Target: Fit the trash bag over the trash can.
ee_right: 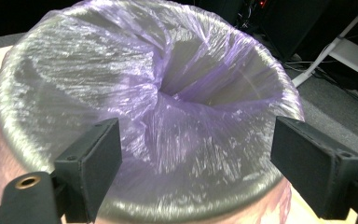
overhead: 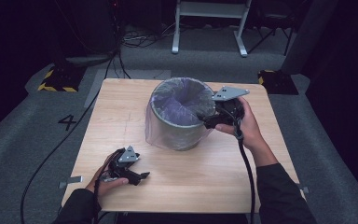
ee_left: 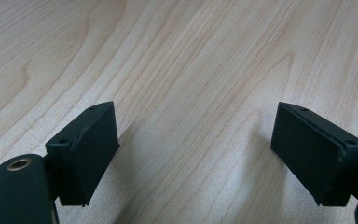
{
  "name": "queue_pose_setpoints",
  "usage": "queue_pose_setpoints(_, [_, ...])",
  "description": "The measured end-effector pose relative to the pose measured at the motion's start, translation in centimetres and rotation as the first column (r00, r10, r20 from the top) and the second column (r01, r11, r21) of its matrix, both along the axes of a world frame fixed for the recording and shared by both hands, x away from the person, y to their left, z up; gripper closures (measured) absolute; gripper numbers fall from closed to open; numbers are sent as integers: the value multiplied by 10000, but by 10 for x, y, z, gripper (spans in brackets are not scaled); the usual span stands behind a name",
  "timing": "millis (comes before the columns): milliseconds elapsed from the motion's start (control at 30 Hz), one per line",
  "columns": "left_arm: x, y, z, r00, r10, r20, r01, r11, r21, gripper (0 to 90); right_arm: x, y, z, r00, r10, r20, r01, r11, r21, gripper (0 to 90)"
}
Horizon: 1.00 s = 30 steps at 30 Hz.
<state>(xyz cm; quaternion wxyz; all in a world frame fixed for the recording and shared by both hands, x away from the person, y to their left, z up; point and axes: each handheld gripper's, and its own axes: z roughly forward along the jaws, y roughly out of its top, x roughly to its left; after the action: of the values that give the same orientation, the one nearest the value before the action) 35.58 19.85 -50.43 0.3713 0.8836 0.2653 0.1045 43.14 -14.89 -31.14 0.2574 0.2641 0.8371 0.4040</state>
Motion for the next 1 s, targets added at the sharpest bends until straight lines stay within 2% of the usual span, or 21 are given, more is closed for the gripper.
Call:
queue_pose_setpoints(433, [0,0,0,10000,0,-1,0,10000,1,145,-20,-19,1,9990,16,439,-12,9999,-105,168])
queue_pose_setpoints(900, [0,0,0,10000,2,-1,-2,10000,-2,145,-24,-39,-14,9992,-320,228,332,9979,-552,174])
queue_pose_setpoints(1000, [0,0,0,10000,3,0,-3,10000,-2,145,-25,-43,-17,9992,-330,216,346,9963,-792,174])
